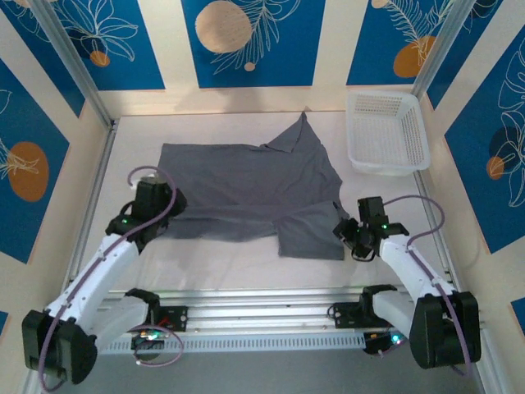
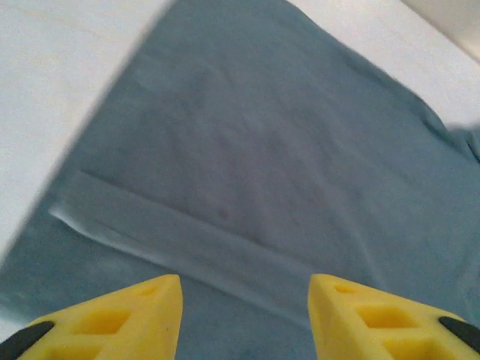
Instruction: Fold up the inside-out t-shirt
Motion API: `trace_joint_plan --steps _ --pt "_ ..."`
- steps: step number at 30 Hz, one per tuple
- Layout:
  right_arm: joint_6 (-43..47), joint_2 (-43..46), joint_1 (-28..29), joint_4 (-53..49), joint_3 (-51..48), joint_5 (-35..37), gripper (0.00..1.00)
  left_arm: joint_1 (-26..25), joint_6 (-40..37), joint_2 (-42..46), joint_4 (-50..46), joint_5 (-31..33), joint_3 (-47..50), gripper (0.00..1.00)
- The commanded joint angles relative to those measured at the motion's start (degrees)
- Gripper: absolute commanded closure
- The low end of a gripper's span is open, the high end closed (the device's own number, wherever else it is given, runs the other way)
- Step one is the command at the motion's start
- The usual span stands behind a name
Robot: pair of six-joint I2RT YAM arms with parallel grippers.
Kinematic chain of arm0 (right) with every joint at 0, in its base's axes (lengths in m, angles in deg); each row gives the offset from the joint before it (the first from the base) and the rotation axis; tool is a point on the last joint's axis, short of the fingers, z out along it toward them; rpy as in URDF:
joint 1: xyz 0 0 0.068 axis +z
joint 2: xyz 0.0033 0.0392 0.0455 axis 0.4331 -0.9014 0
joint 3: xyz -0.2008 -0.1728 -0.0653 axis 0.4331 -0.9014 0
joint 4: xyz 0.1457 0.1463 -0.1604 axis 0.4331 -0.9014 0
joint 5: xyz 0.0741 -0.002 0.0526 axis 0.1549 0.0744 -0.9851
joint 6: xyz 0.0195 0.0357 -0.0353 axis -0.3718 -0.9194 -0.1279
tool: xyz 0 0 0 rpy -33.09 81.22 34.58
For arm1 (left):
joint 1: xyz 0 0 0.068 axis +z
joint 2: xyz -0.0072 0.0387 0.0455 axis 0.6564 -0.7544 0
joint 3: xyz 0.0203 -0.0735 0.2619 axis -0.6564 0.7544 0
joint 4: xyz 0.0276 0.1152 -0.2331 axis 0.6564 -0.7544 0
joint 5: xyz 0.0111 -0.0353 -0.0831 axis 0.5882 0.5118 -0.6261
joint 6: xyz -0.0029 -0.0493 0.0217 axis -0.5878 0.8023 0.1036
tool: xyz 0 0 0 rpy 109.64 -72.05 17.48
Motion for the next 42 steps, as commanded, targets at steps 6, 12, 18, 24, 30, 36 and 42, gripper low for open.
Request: trace_joint_plan --steps 6,12,18,24,30,36,42 --pt "-0.44 -8.36 7.27 3.98 2.77 -2.90 0.76 -3.99 -0.36 1.48 -7.36 9.30 4.60 0.47" --pt "-1.69 -13.32 9.95 5.99 12.55 -11.87 1.00 -4.23 -0.17 1.09 -8.12 9.87 4.05 0.46" --pt "-2.03 -25.84 9.60 5.24 36.61 -17.64 1.00 -4.16 -0.14 -0.23 -6.90 9.39 3.78 0.45" --pt "-1.89 -43.88 1.29 1.04 57.54 -7.92 0.90 -4.16 -0.35 -2.56 -6.43 9.59 2.39 0.36" --pt "2.52 -42.02 2.14 -1.10 54.38 -7.56 0.43 -3.36 -3.53 -8.09 -6.54 9.28 -1.81 0.31" --pt "-0.39 -35.08 2.66 9.52 34.21 -9.13 0.75 3.87 -5.35 -20.08 -0.63 3.41 -6.67 0.97" --pt "-3.16 -35.96 2.73 14.09 25.39 -8.54 0.91 11.47 -4.97 -36.75 3.25 -0.70 -11.97 1.00"
